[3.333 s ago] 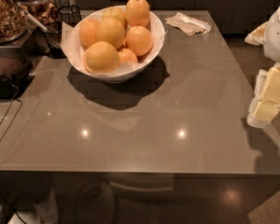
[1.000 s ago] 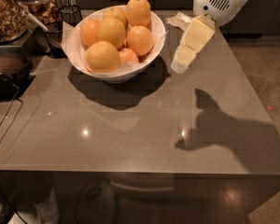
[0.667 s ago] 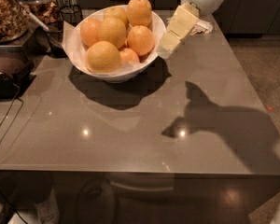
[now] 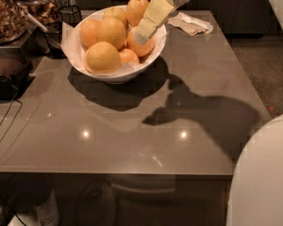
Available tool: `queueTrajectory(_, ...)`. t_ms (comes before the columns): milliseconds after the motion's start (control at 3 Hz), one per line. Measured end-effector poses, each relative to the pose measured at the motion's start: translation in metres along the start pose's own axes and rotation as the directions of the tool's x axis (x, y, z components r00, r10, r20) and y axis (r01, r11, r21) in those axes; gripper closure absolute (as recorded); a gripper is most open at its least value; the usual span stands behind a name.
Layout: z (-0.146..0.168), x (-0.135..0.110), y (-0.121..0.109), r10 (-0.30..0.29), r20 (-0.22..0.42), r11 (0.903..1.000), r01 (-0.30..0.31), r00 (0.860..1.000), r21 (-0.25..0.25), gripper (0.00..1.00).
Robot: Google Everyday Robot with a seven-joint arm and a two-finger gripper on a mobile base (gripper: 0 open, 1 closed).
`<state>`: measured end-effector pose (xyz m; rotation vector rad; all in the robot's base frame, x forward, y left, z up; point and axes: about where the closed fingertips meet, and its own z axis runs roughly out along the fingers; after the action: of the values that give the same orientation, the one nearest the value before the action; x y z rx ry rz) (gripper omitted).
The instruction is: Pick orange from white bowl
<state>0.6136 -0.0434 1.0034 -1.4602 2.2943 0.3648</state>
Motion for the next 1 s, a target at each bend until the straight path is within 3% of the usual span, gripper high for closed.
queueTrajectory(333, 0.012, -0.017, -0.005, 0.036, 0.049, 0.9987, -0.034, 0.998, -0.039, 0.00)
queueTrajectory(1000, 0.032, -0.067, -0.006, 0.048, 0.090, 0.9940, -0.039, 0.995, -0.102, 0.00)
